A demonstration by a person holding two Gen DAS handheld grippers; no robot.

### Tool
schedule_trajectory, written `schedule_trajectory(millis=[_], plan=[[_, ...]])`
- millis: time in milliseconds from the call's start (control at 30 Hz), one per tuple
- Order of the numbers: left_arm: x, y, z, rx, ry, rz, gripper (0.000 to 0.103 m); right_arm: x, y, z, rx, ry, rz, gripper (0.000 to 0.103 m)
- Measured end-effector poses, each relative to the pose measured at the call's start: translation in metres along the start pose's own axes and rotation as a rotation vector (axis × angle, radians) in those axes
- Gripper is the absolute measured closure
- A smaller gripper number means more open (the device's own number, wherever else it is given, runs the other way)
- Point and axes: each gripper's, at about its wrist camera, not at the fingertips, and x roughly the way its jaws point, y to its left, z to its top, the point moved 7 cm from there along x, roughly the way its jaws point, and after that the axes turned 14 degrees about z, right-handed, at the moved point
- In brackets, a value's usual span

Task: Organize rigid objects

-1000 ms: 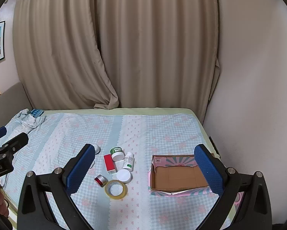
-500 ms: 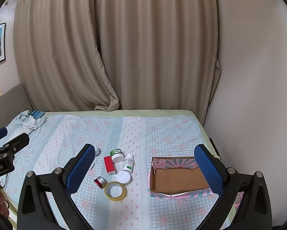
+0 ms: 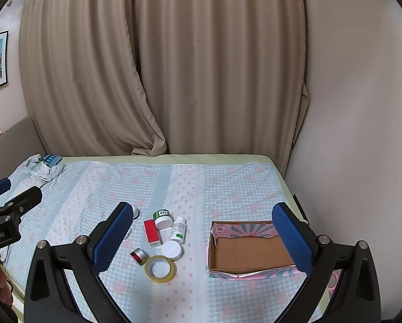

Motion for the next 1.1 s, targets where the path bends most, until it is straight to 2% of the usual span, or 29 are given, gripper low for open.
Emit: schedule_trajectory(millis=[1100], plan=[[-0.007,-0.010,0.002,-0.018,0.001,0.001,0.001,-0.001,-0.011,-0.010,-0.011,-0.009,0.018,0.000]])
